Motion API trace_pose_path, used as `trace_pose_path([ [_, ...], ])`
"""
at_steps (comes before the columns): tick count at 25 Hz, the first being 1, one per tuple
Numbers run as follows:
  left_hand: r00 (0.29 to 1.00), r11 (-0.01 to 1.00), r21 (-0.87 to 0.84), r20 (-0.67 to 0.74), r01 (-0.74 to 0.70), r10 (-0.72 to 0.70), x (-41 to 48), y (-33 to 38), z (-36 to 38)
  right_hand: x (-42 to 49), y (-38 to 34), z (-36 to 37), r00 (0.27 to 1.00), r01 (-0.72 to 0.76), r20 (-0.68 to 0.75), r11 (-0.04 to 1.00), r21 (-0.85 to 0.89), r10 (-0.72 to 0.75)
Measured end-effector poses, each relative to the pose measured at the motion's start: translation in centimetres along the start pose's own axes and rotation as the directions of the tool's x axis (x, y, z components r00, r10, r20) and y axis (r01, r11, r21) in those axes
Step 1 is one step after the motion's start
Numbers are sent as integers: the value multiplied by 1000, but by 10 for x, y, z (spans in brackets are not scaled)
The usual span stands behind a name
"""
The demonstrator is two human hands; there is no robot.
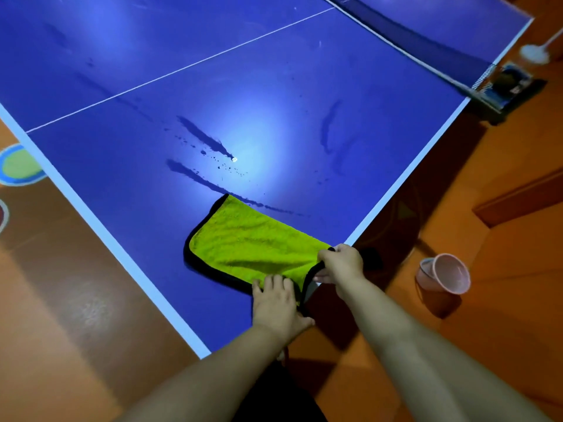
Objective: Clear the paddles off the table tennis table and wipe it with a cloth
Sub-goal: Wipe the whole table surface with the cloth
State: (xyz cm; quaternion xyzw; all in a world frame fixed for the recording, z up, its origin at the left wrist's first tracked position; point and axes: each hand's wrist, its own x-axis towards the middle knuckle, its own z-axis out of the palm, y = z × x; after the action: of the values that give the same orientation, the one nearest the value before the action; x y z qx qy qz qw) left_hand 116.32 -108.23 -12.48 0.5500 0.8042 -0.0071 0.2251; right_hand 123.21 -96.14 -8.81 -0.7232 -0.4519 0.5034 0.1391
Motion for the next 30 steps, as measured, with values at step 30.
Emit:
trace_pose_path([
  [30, 922, 725, -657, -117, 207, -369, 17, -170, -30, -4, -13, 106, 819, 573, 394, 570, -589, -416],
])
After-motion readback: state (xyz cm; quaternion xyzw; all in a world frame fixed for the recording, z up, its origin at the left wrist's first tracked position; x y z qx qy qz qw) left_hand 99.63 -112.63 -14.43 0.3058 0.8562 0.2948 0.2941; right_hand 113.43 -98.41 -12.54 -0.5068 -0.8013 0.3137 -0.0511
